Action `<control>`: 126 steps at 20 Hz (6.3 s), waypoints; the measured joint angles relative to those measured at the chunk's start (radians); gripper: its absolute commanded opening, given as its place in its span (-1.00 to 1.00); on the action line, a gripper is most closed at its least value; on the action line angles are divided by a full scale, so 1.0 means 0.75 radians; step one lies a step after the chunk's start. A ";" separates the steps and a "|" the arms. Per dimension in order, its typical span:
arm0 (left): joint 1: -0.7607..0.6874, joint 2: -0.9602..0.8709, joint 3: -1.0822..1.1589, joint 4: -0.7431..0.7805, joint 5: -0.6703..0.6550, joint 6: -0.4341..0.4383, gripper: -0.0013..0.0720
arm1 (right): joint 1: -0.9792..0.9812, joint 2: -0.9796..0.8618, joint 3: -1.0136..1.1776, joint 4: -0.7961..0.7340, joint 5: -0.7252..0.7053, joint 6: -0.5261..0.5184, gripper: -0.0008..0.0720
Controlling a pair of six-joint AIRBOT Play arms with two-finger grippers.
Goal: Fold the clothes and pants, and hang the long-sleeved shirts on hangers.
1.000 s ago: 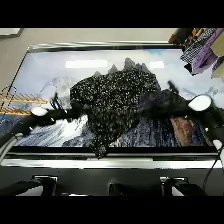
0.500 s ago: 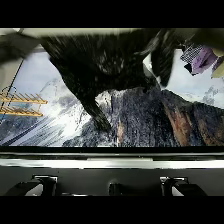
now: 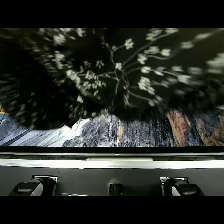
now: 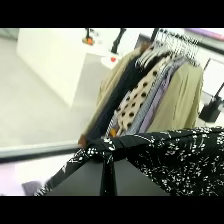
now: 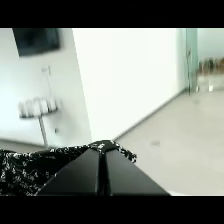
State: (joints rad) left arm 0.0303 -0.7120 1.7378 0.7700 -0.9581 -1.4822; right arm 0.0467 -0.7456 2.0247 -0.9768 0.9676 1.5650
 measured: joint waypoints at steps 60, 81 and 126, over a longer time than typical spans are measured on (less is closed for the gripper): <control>0.245 -0.868 -0.885 0.512 -0.238 -0.011 0.72 | -0.680 -1.307 -0.904 -0.157 0.591 -0.271 0.90; 0.304 -0.868 -1.086 0.498 -0.223 0.118 0.72 | -0.470 -1.334 -1.023 0.053 0.709 -0.355 -0.89; 0.300 -0.044 0.394 0.579 0.198 -0.211 -0.91 | -0.316 -0.096 0.139 -0.018 -0.476 -0.092 -0.89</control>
State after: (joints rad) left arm 0.2554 -0.7448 2.0331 1.2041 -0.8093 -1.6405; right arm -0.1905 -0.8173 2.1292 -0.9901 0.6109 1.4963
